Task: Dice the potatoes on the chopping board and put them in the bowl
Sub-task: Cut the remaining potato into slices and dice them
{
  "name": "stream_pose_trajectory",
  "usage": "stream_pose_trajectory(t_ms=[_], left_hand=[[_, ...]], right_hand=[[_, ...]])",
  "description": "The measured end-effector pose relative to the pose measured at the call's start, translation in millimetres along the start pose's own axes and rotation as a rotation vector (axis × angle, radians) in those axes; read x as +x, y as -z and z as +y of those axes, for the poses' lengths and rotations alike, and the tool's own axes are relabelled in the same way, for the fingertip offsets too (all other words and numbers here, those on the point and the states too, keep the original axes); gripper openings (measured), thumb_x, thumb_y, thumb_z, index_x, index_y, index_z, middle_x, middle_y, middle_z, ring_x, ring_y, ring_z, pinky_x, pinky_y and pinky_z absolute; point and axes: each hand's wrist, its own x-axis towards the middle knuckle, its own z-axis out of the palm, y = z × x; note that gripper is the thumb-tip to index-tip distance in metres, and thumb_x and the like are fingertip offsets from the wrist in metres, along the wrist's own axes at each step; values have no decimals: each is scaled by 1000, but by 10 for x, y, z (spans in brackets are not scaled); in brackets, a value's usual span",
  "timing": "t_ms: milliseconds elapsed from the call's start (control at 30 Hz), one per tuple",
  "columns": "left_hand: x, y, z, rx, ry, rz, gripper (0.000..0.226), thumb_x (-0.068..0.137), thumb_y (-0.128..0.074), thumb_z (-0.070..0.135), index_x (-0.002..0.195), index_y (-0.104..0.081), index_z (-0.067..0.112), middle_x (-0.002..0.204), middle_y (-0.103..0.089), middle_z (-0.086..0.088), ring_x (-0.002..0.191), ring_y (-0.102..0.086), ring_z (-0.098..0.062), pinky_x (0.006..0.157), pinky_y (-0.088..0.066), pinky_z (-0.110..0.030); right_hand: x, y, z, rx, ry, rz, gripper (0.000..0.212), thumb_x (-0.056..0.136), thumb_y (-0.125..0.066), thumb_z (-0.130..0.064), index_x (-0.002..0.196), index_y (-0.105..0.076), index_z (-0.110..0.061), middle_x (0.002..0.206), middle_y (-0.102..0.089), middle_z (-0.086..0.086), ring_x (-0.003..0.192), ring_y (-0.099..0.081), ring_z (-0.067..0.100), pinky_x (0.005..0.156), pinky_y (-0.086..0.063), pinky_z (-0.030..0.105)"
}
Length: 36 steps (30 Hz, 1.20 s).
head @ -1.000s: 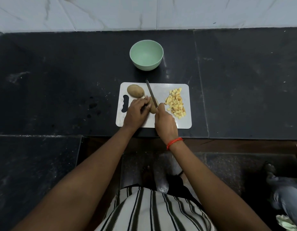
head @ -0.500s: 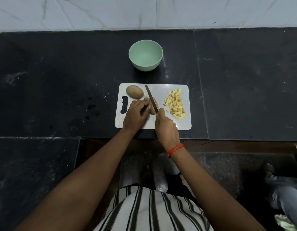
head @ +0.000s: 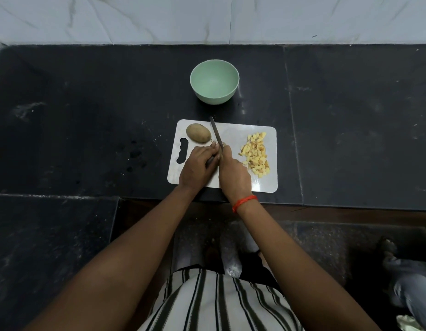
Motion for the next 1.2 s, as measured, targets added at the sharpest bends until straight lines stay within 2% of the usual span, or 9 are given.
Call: stream_pose_trajectory(t_ms=[233, 333, 433, 600, 667, 733, 833, 1033, 1200], left_hand=[[2, -21, -22, 8, -21, 16, 31, 102, -61, 23, 129, -67, 10, 132, -67, -3, 116, -59, -18, 102, -38, -15], [11, -19, -40, 2, -19, 28, 25, 101, -62, 22, 121, -70, 10, 129, -69, -2, 114, -59, -17, 101, -43, -25], [9, -25, -32, 9, -10, 25, 24, 101, -62, 24, 119, -71, 10, 127, -69, -2, 113, -59, -18, 100, -37, -15], [-3, -28, -9, 9, 9, 32, 26, 101, -60, 27, 117, -71, 9, 124, -70, -3, 111, -59, -18, 98, -45, -25], [6, -25, 5, 10, 25, 28, 29, 102, -60, 27, 122, -69, 9, 127, -69, -3, 113, -57, -17, 98, -41, -18], [4, -19, 12, 4, 39, 21, 31, 102, -60, 26, 128, -68, 10, 131, -67, -2, 116, -57, -16, 99, -37, -13], [9, -16, 8, -11, 38, 36, 31, 101, -61, 25, 128, -68, 11, 133, -67, -2, 116, -59, -17, 101, -43, -22], [-2, -4, 18, -59, 62, 46, 38, 101, -63, 28, 136, -64, 12, 134, -66, -3, 122, -59, -16, 107, -45, -29], [-38, 11, 37, -132, 129, 129, 36, 101, -61, 29, 131, -67, 11, 127, -70, -4, 120, -63, -16, 106, -49, -34]], right_hand=[[-151, -33, 69, -123, -6, -52, 66, 103, -38, -12, 159, -8, -28, 91, -65, 12, 79, -67, 34, 59, -37, 34], [-344, -55, 108, -149, -4, -51, 52, 102, -38, -10, 149, -20, -24, 79, -56, 11, 72, -65, 37, 54, -33, 35], [-475, -106, 164, -200, -17, -51, 38, 102, -37, -8, 140, -35, -14, 85, -63, 13, 73, -66, 39, 53, -37, 36], [-736, -89, 263, -229, -18, -97, 31, 99, -36, -5, 129, -32, -13, 89, -63, 12, 73, -65, 38, 54, -37, 38], [-928, -63, 341, -217, -36, -123, 28, 101, -34, -8, 128, -32, -14, 92, -61, 11, 75, -64, 39, 55, -36, 39], [-1140, -58, 437, -178, -48, -132, 24, 103, -32, -12, 126, -33, -15, 93, -61, 12, 77, -65, 40, 56, -37, 39], [-1354, -42, 541, -38, -53, -100, 6, 107, -30, -27, 109, -32, -21, 85, -63, 11, 73, -65, 40, 54, -44, 40], [-1331, 111, 390, 185, 27, 148, 16, 108, -33, -33, 95, -33, -24, 69, -56, -2, 58, -59, 28, 46, -37, 36], [-735, 158, 175, 178, 26, 200, 21, 108, -30, -33, 100, -38, -16, 74, -61, 8, 63, -59, 37, 52, -45, 42]])
